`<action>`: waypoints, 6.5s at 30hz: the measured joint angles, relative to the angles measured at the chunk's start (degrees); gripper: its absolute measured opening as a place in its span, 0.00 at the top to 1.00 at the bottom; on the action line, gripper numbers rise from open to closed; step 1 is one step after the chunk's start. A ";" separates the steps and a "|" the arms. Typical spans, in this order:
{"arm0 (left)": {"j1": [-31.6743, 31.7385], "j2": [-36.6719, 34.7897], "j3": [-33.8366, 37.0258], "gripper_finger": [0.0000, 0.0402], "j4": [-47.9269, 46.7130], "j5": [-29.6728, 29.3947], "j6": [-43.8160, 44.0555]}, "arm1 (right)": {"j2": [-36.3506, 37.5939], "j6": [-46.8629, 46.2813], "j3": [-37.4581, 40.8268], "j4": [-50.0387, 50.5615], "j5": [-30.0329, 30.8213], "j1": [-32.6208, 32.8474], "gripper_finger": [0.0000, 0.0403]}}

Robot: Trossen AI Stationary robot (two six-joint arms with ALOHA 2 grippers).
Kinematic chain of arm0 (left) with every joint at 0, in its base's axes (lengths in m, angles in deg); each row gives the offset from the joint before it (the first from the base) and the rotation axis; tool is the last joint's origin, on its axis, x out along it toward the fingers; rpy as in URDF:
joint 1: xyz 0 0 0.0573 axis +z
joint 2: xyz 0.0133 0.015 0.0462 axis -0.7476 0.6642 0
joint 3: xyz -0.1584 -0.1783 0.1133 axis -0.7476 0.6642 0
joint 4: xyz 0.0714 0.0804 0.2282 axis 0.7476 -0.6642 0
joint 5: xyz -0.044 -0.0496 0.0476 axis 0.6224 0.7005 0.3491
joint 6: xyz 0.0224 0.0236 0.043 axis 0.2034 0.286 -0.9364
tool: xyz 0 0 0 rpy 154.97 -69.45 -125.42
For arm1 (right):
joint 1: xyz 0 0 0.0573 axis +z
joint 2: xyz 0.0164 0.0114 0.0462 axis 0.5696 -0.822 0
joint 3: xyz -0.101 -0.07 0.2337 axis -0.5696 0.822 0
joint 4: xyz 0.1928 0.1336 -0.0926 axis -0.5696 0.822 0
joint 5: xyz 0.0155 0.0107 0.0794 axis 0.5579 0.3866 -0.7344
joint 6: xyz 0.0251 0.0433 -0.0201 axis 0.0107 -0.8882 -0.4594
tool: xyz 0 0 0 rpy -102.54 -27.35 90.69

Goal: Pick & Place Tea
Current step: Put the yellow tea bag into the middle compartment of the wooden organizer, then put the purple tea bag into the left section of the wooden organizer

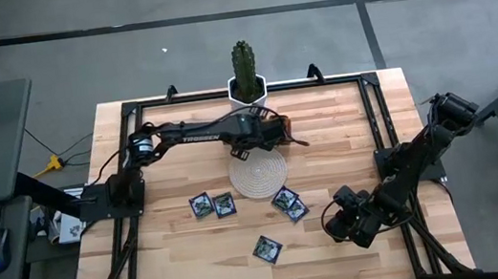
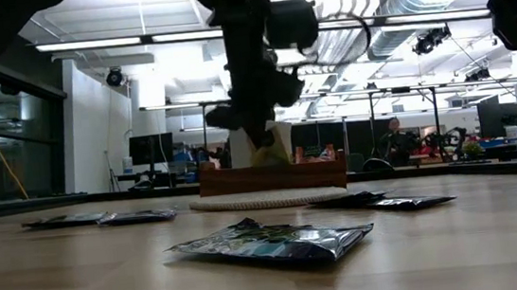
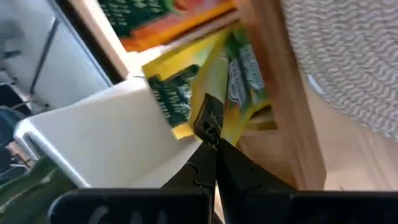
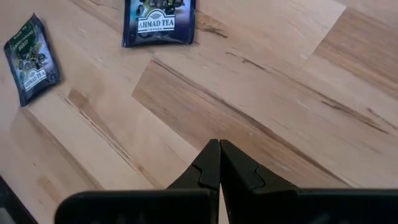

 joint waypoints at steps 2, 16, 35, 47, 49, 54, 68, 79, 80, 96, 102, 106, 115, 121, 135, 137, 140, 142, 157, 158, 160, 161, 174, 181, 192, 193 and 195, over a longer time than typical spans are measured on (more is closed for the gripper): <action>0.00 0.64 0.23 1.00 -1.17 0.72 0.38 | 0.00 0.00 0.00 -0.18 0.08 0.00 1.00; 0.00 1.32 0.20 0.81 -1.04 1.03 1.21 | 0.00 0.63 0.00 -0.54 0.55 0.00 1.00; 0.00 1.23 -17.45 0.57 -10.92 9.88 10.20 | 0.00 6.57 0.00 -5.98 7.90 0.00 1.00; -4.07 1.24 -20.41 0.66 -14.87 23.58 20.04 | 0.00 11.54 0.00 -8.20 12.19 -2.76 1.00; -5.33 1.23 -20.13 0.72 -14.76 23.57 20.62 | 0.00 11.72 0.00 -8.21 12.19 -3.04 1.00; -7.15 1.20 -19.23 0.86 -15.09 23.76 22.83 | 0.00 12.42 0.00 -8.21 11.95 -2.75 1.00; -6.77 -9.65 -19.20 1.00 -12.83 26.17 23.86 | 0.85 13.47 -0.02 -7.47 13.49 -1.49 1.00; -8.30 -11.05 -6.96 1.00 3.49 38.36 29.97 | 0.85 26.11 -0.02 -14.49 12.57 -8.06 1.00; -8.70 -11.74 -4.35 1.00 6.23 38.90 31.15 | 0.85 26.69 -0.02 -14.64 12.31 -8.56 1.00; -11.52 -24.64 45.88 1.00 67.14 44.74 65.03 | 0.47 41.27 -0.04 -18.43 -1.87 -20.87 1.00; -15.37 -24.71 51.99 1.00 74.55 37.84 73.80 | -1.13 47.23 -0.04 -18.25 -5.53 -24.98 1.00; -17.74 -24.69 54.78 1.00 74.88 33.41 79.55 | -3.36 50.57 -0.04 -18.88 -8.21 -26.78 1.00; -19.96 -24.69 56.59 1.00 76.58 27.44 87.66 | -7.76 54.40 0.00 -23.14 -11.12 -28.70 1.00; -19.96 -22.65 56.65 1.00 76.10 27.39 92.64 | -10.09 55.15 0.00 -23.65 -11.79 -29.70 1.00; -20.39 -15.05 56.43 0.95 81.26 29.51 102.67 | -12.81 55.13 -0.15 -24.76 -13.52 -31.17 1.00; -20.39 -15.01 56.43 0.92 81.28 29.51 102.93 | -13.88 54.84 -0.20 -26.16 -14.58 -31.17 1.00; -20.32 -15.01 56.43 0.86 81.67 29.53 103.12 | -14.48 54.61 -0.21 -27.93 -15.07 -31.11 1.00; -20.32 -15.00 56.43 0.82 81.83 29.51 103.15 | -14.49 53.75 -0.13 -28.85 -14.91 -31.10 1.00; -20.31 -14.98 56.43 0.64 82.89 32.74 106.29 | -14.67 53.61 0.02 -31.48 -13.54 -31.56 1.00; -20.31 -14.98 56.43 0.64 82.43 32.93 106.48 | -14.67 53.59 0.02 -31.72 -13.31 -31.56 1.00; -20.31 -14.98 56.43 0.64 82.55 32.97 106.51 | -14.71 53.62 0.04 -32.20 -12.80 -31.56 1.00; -20.31 -14.98 56.43 0.64 82.67 32.93 106.51 | -14.71 53.62 0.04 -32.43 -12.66 -31.56 1.00; -20.31 -14.98 56.43 0.64 83.07 30.23 107.85 | -14.71 53.85 0.07 -34.83 -12.51 -31.58 1.00; -20.28 -14.98 56.43 0.64 83.39 28.39 109.33 | -14.71 53.73 0.07 -34.94 -12.53 -31.56 1.00; -20.24 -14.98 56.04 0.64 82.72 24.53 109.48 | -14.71 53.64 0.07 -36.09 -12.30 -31.56 1.00; -20.24 -14.98 55.72 0.64 82.44 24.52 109.48 | -14.71 53.64 0.07 -36.32 -12.31 -31.56 1.00; -20.24 -14.98 54.95 0.64 81.79 24.50 109.48 | -14.71 53.63 0.07 -36.95 -12.31 -31.56 1.00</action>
